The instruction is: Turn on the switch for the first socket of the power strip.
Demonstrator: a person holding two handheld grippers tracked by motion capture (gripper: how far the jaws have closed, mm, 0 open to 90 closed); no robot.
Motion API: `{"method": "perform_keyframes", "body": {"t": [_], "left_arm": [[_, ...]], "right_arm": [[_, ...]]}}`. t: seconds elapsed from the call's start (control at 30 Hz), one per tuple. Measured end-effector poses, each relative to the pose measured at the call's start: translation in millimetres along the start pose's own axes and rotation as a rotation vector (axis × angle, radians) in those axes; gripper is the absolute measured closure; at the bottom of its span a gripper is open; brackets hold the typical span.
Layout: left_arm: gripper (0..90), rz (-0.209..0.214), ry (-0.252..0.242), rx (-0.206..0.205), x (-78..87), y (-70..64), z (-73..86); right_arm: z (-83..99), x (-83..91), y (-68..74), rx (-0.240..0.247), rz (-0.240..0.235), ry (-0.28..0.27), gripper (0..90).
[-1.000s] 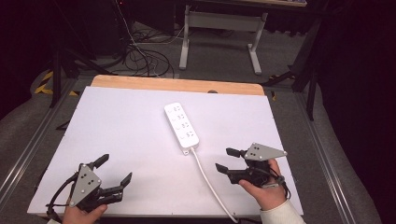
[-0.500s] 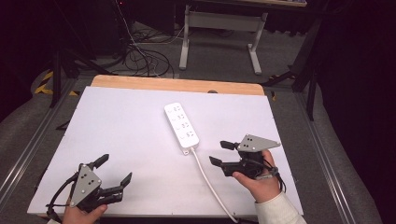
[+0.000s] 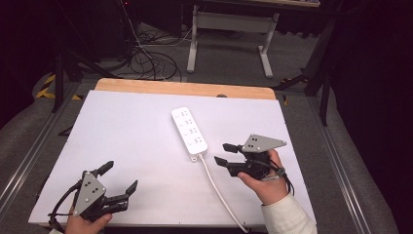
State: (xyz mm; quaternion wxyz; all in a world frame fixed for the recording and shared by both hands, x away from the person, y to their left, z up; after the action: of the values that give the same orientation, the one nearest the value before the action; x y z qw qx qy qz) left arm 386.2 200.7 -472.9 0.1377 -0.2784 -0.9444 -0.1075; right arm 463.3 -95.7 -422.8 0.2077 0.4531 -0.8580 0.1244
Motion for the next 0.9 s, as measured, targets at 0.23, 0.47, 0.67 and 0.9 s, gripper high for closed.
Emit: {"method": "perform_keyframes", "body": {"t": [0.23,0.47,0.67,0.9], "left_arm": [[12.3,-0.003,0.001,-0.002,-0.2,0.2,0.2],[12.3,-0.002,0.002,-0.004,-0.4,0.2,0.4],[12.3,-0.001,0.001,-0.003,-0.6,0.2,0.5],[12.3,-0.002,0.003,-0.004,-0.5,0.5,0.8]], "right_arm": [[-11.3,-6.7,3.9,-0.031,-0.016,-0.028,70.1],[-21.9,-21.2,4.9,-0.059,-0.021,-0.03,77.2],[-25.7,-33.2,0.9,-0.051,0.001,0.001,84.4],[-27.7,-52.2,-4.4,-0.06,-0.009,0.032,90.0]]}}
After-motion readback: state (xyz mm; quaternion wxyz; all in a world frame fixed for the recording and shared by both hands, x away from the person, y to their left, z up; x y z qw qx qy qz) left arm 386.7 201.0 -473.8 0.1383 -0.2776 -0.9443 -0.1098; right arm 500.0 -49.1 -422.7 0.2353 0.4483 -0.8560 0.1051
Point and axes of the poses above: each handheld gripper's, and its own axes: x roughly backward along the jaws, z roughly out of its underside, y roughly to its left, the point moved 9 cm from there along -x, roughly forward along the jaws, and after that the axes turned 3 degrees about z, right-handed, at the moved point
